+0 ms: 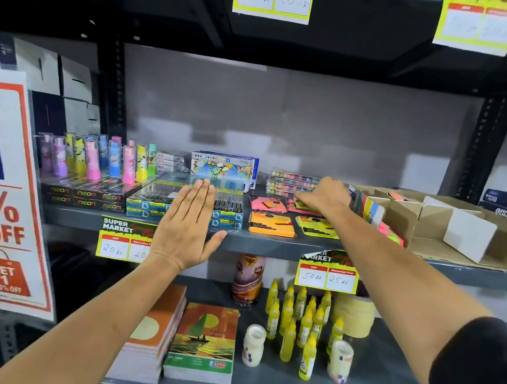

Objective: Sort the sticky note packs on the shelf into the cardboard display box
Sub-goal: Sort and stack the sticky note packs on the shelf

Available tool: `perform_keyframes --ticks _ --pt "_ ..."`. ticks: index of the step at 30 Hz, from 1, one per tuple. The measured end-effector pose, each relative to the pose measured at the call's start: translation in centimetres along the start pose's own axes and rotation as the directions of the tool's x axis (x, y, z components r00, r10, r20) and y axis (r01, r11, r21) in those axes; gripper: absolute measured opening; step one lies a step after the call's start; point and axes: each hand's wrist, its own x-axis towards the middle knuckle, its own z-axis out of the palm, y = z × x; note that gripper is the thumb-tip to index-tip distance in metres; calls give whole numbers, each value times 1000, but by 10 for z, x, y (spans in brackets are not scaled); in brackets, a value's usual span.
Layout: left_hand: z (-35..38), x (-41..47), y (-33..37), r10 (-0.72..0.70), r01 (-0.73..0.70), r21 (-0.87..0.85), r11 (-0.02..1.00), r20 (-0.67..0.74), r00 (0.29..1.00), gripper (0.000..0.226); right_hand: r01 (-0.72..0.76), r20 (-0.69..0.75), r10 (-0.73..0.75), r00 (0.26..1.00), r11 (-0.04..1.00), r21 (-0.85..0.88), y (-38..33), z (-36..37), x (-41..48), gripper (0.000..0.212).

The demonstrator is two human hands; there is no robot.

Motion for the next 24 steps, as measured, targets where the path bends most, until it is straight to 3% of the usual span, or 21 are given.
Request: perform_keyframes --ticks 8,17,24 --pt "-4 0 1 -3 4 -12 1000 30 1000 80 97 -170 -66 983 979 178 -32 -34 -28 52" --pt "-5 0 1 -13 14 -5 1000 49 999 80 214 -191 -196 962 973 82 -58 -25 -113 41" --pt "-4 0 1 -13 14 -19 1000 64 998 81 203 -180 -193 965 978 43 -60 -13 -134 44"
